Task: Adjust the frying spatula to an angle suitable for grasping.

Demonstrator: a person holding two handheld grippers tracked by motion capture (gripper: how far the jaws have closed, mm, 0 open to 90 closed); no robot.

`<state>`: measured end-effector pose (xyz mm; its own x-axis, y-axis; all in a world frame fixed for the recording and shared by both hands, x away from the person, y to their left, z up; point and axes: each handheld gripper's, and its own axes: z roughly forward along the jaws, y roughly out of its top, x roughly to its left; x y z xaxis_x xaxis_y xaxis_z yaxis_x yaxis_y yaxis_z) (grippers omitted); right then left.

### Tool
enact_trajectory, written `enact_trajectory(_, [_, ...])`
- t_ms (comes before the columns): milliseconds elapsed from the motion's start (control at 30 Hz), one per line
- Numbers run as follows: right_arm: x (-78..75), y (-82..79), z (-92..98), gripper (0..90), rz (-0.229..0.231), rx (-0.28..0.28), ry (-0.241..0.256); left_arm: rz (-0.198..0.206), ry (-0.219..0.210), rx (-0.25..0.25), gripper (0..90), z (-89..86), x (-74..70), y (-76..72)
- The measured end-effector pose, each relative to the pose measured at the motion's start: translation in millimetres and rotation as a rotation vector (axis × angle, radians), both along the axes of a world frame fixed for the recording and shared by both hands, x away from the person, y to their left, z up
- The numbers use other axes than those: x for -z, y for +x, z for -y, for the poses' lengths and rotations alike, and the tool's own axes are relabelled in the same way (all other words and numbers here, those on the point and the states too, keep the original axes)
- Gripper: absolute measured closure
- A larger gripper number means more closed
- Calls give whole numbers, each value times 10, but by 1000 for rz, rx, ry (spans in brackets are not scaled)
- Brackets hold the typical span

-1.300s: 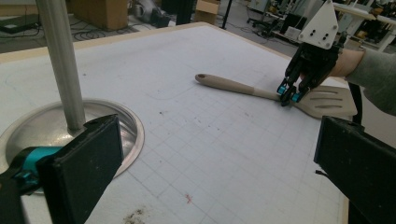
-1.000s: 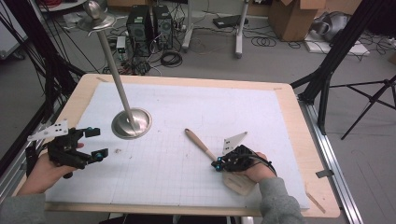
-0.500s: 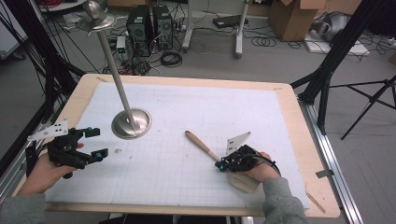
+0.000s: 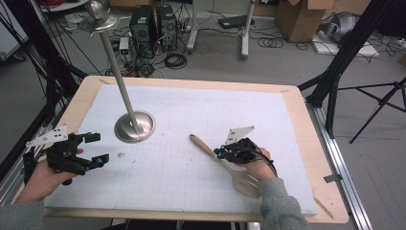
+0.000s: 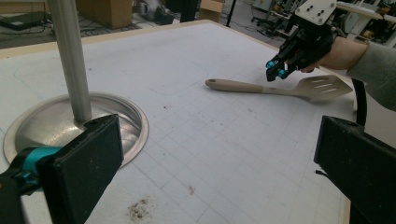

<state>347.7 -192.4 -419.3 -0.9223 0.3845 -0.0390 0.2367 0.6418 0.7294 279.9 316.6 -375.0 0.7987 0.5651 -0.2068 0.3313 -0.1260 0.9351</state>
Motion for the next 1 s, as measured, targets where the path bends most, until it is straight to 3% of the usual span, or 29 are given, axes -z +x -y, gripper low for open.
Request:
enact_trajectory(267, [45,110,-53,900,-24,54,14,2,-1,-22,18,-73,1,-60])
enact_trajectory(367, [62,142,-90,900,-25,62,-10,3,2,-27,18,-93,1,-80])
enact_trajectory(500, [102,175,-143,900,-36,49,-30,3,1,-37,18,-127,4,-101])
enact_trajectory(633, [98,186,-149,900,-52,40,-6,0,0,-47,18,-156,11,-115])
enact_trajectory(1000, [78,145,-261,900,-13,-53,-28,-1,2,-47,18,-152,16,-116])
